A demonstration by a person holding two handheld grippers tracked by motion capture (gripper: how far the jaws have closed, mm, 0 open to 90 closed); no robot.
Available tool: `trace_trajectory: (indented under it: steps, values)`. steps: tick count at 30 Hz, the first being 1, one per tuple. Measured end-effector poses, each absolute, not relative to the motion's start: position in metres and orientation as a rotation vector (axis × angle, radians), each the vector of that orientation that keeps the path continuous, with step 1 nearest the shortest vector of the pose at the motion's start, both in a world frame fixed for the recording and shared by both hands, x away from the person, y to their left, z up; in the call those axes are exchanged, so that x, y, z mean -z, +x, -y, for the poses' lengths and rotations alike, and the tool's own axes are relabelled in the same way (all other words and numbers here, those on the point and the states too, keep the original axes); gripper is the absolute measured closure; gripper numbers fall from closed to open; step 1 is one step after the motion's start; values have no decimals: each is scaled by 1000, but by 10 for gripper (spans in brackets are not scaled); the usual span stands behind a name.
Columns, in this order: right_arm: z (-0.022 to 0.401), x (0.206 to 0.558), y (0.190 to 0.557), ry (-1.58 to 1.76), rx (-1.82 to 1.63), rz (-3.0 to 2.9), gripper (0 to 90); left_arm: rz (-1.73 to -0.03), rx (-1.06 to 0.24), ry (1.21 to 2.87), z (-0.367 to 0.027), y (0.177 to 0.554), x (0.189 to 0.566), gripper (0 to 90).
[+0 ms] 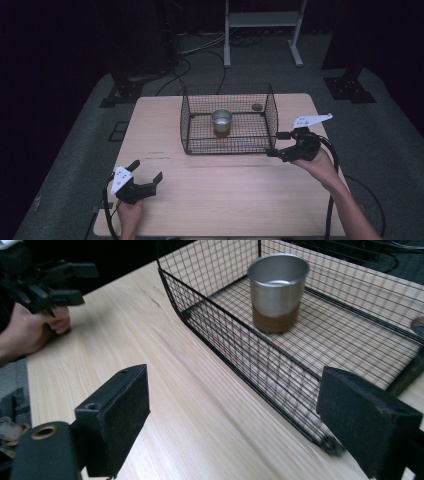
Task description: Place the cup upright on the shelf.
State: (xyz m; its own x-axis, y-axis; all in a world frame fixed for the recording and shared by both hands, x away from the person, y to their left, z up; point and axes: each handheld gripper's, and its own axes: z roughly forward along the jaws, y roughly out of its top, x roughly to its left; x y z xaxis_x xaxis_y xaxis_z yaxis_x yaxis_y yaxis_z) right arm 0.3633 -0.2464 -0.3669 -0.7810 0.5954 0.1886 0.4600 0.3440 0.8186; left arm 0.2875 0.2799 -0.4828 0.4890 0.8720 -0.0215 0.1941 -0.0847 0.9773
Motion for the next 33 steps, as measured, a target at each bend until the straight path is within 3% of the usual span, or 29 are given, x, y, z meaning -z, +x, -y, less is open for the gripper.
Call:
trace_trajectory:
  steps: [33]
  values:
    - [311, 406, 324, 1142, -1368, -2370, 130, -937, -740, 1600, -279, 286, 483, 0]
